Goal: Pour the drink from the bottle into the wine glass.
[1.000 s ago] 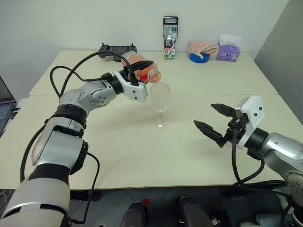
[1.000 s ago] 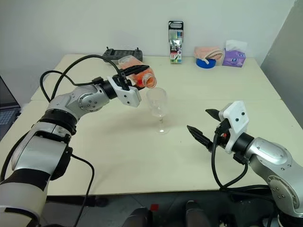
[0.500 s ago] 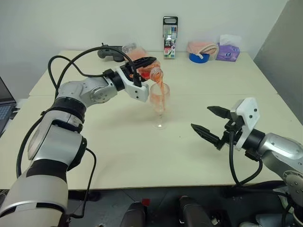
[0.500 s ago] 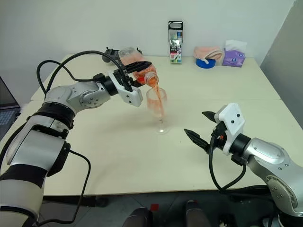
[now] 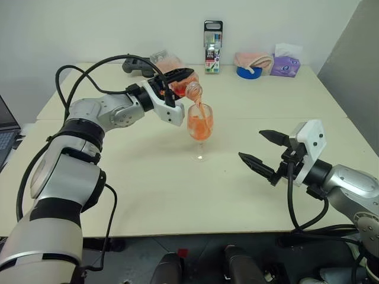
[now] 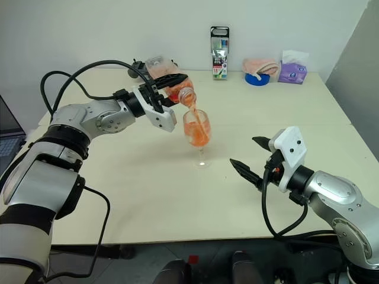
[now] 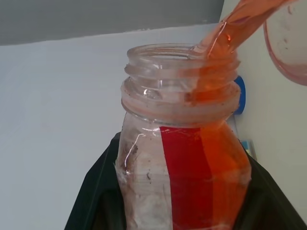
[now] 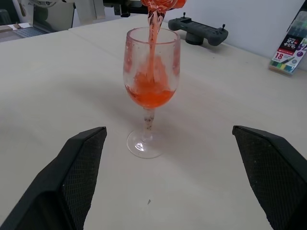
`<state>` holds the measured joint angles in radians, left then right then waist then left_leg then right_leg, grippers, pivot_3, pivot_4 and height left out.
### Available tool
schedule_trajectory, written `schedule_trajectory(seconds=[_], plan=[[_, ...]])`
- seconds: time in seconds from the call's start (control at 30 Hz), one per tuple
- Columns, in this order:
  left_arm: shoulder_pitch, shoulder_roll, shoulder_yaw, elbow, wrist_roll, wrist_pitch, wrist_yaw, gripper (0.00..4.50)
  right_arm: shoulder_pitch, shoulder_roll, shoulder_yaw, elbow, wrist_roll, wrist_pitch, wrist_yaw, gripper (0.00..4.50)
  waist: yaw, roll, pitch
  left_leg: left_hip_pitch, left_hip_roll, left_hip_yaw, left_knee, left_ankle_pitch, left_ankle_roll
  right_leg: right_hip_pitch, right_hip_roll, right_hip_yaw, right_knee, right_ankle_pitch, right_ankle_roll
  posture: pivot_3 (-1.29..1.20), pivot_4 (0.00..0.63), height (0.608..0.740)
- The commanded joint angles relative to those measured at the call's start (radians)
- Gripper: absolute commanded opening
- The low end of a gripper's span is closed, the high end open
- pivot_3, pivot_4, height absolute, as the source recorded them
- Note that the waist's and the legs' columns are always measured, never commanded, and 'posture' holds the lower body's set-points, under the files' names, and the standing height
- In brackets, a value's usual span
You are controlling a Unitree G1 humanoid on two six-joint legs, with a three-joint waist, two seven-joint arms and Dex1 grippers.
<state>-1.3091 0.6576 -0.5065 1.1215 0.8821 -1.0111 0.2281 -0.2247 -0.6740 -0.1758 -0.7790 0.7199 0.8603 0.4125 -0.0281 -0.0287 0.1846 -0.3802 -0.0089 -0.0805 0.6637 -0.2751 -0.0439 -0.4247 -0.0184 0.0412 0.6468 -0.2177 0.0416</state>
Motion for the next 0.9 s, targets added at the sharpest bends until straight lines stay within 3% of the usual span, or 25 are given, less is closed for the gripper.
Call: schedule_trajectory(seconds=[0.03,0.13,0.27,0.5,0.63,0.73,0.9], plan=[[-0.028,-0.011,0.063,0.03,-0.125,-0.018,-0.088,1.82,-0.025,-0.01,-0.013,-0.009,-0.002,-0.022,0.003,4.5,0.0,0.0,0.0,0.0,0.0,0.0,0.0,0.0,0.0,0.0,0.0,0.0,0.0,0.001,-0.002,0.0,0.15,0.74],[-0.008,-0.041,0.109,0.064,-0.251,-0.019,-0.259,1.82,-0.035,-0.009,-0.01,-0.004,0.001,-0.022,0.006,4.5,0.0,0.0,0.0,0.0,0.0,0.0,0.001,0.0,0.0,0.0,0.0,0.0,0.001,0.002,-0.004,0.0,0.15,0.74],[0.053,-0.092,0.221,0.063,-0.518,0.035,-0.62,1.82,-0.078,-0.008,0.001,0.02,0.005,-0.025,0.019,4.5,-0.001,0.0,0.0,0.001,0.0,0.0,0.001,0.0,0.0,0.001,0.0,0.0,0.001,0.003,-0.004,0.0,0.15,0.74],[0.164,-0.123,0.405,-0.094,-0.852,0.265,-0.916,1.82,-0.192,-0.019,0.019,0.087,0.014,-0.026,0.066,4.5,-0.006,0.0,0.0,0.001,0.001,0.0,0.001,0.0,0.0,0.0,0.001,0.0,0.002,0.003,-0.005,0.0,0.15,0.74],[0.294,-0.144,0.601,-0.299,-1.075,0.656,-0.834,1.82,-0.385,-0.011,0.041,0.14,0.126,0.075,0.084,4.5,-0.012,0.0,0.0,0.002,0.001,0.0,0.003,0.0,0.0,0.001,0.001,0.001,0.003,0.003,-0.005,0.0,0.15,0.74],[0.429,-0.15,0.691,-0.48,-1.117,0.87,-0.685,1.82,-0.478,-0.004,0.098,0.153,0.189,0.139,0.114,4.5,-0.019,0.001,0.0,0.004,0.002,-0.001,0.002,0.0,0.0,0.001,0.001,0.0,0.005,0.003,-0.005,0.0,0.15,0.74],[0.589,-0.175,0.757,-0.653,-1.137,1.005,-0.568,1.82,-0.58,0.072,0.207,0.208,0.171,0.157,0.101,4.5,-0.014,0.001,0.0,0.005,0.002,-0.003,0.001,0.0,0.0,0.0,0.0,-0.001,0.011,0.003,-0.005,0.0,0.15,0.74]])
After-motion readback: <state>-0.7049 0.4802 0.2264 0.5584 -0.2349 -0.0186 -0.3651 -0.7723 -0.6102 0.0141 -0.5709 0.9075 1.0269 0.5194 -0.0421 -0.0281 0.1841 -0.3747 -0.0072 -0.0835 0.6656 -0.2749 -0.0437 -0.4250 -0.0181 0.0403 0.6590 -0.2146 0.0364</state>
